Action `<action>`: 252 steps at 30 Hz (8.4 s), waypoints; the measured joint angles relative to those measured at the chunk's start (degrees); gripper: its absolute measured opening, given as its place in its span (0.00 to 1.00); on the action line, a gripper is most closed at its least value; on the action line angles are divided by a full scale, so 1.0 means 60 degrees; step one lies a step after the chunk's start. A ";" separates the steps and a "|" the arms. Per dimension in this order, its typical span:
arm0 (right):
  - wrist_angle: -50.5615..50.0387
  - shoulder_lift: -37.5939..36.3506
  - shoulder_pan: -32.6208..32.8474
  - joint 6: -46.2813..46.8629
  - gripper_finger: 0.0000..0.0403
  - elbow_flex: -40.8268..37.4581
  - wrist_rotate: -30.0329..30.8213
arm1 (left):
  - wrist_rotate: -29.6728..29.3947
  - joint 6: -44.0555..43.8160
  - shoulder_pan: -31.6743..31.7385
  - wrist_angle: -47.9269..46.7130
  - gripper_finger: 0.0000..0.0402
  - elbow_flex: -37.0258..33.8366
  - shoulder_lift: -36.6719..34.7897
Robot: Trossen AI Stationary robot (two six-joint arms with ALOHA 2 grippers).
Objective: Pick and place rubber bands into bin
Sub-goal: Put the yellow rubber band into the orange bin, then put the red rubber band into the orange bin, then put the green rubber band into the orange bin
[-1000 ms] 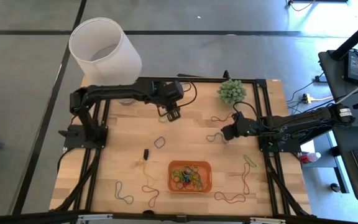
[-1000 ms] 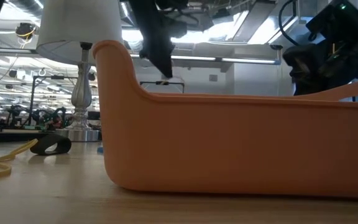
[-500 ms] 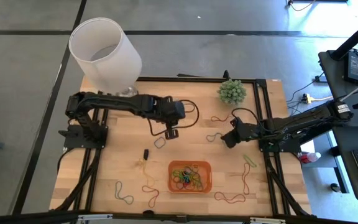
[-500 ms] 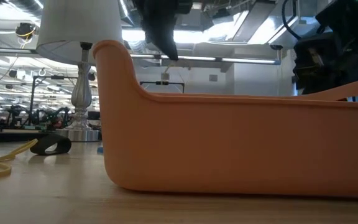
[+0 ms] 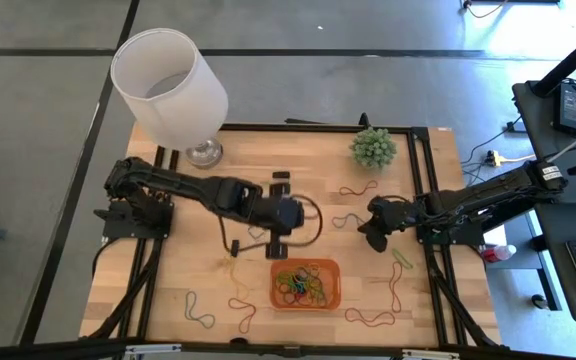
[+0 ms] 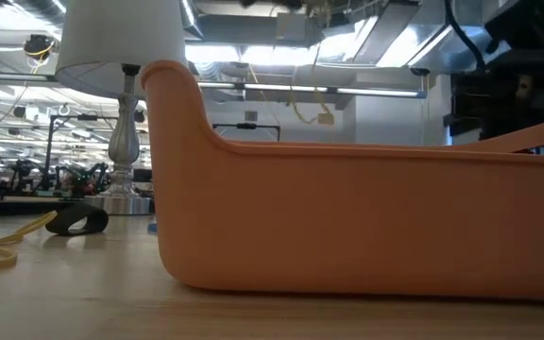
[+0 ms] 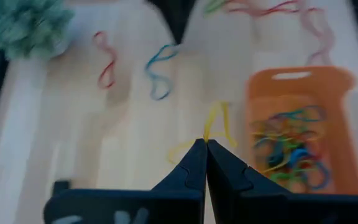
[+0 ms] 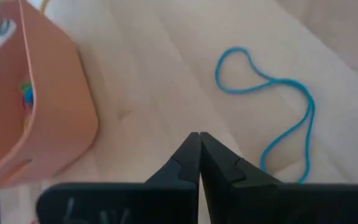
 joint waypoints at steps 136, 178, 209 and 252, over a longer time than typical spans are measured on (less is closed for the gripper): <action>-0.6461 0.3969 -0.1911 0.0520 0.00 0.6164 0.1296 | 0.1754 -0.0148 0.1367 0.2128 0.01 -0.8723 -0.6132; -0.9090 1.1826 0.3196 0.4279 0.00 1.6031 0.2505 | 0.1761 -0.0475 0.1367 0.2113 0.01 -0.8723 -0.6132; -1.0314 1.3019 0.3275 0.6465 0.40 1.5788 0.0561 | 0.1646 -0.0472 0.1367 0.2124 0.02 -0.8723 -0.6128; -0.6375 0.1638 0.3577 0.5319 0.28 0.3425 0.2346 | 0.1067 -0.2500 0.3577 0.2528 0.46 -0.5136 -0.0769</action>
